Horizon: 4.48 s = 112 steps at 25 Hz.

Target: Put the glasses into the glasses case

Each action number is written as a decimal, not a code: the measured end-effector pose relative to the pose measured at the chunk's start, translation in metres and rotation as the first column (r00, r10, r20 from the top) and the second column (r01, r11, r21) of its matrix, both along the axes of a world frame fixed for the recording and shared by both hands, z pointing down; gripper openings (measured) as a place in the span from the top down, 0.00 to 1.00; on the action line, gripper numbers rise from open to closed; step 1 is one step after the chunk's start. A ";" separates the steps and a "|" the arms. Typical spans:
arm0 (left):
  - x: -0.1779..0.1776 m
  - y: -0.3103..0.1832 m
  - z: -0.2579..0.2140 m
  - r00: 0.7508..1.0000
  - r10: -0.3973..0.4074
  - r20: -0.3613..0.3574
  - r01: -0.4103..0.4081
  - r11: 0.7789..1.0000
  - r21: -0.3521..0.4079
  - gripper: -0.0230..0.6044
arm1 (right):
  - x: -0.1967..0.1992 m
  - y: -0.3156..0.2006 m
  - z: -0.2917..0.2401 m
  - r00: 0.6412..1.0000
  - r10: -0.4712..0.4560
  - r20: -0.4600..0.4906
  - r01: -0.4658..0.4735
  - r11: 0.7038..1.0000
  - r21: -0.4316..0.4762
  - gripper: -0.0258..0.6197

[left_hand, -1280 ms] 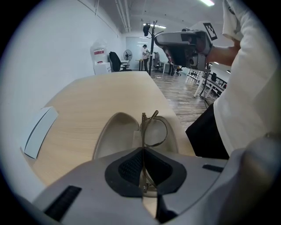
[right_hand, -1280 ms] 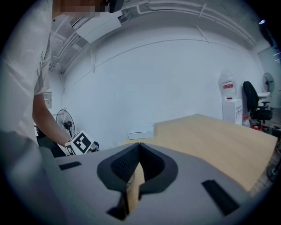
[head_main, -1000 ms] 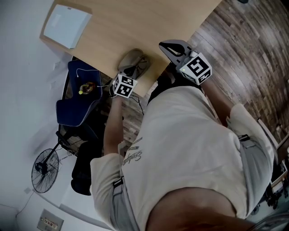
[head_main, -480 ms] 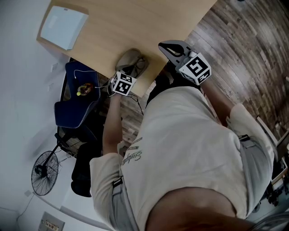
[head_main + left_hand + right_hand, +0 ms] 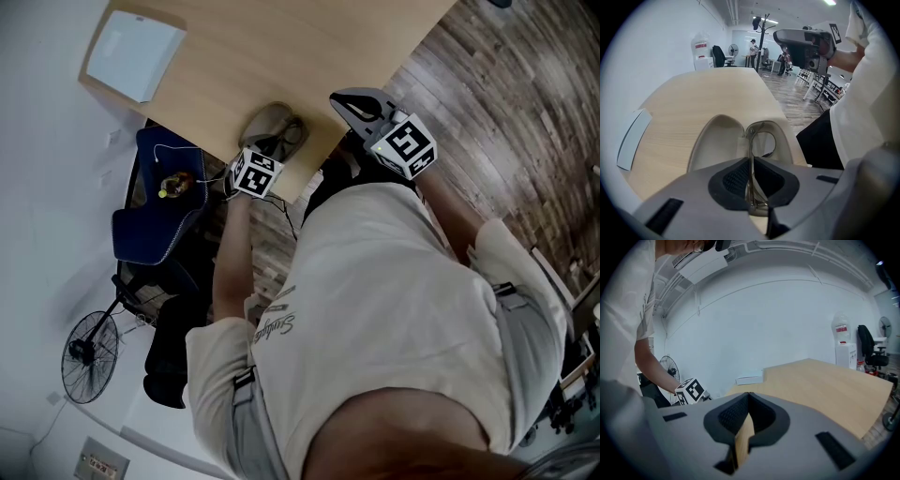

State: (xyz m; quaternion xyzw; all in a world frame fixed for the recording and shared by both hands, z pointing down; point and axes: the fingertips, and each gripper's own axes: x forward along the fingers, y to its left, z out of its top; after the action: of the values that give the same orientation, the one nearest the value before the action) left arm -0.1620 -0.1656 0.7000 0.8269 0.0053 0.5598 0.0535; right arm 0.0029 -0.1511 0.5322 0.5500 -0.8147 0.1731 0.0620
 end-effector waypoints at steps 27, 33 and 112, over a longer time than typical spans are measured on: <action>-0.001 -0.025 -0.056 0.938 -0.290 -0.191 0.309 0.948 0.077 0.94 | -0.021 -0.018 -0.018 0.986 -0.167 -0.015 0.168 0.985 0.034 0.97; -0.006 -0.031 -0.097 0.835 -0.434 -0.337 0.485 0.871 0.079 0.94 | -0.042 -0.030 -0.028 0.970 -0.241 -0.031 0.242 0.969 0.051 0.97; -0.148 -0.101 -0.390 0.186 -0.441 -0.878 0.937 0.348 0.024 0.94 | -0.154 -0.094 -0.238 0.876 -0.457 -0.156 0.481 0.794 0.372 0.97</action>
State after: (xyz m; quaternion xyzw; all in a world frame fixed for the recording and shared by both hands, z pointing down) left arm -0.3097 -0.2670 0.3098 0.8365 -0.5439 0.0307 0.0594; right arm -0.1514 -0.2448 0.2947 0.3366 -0.9409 -0.0339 0.0131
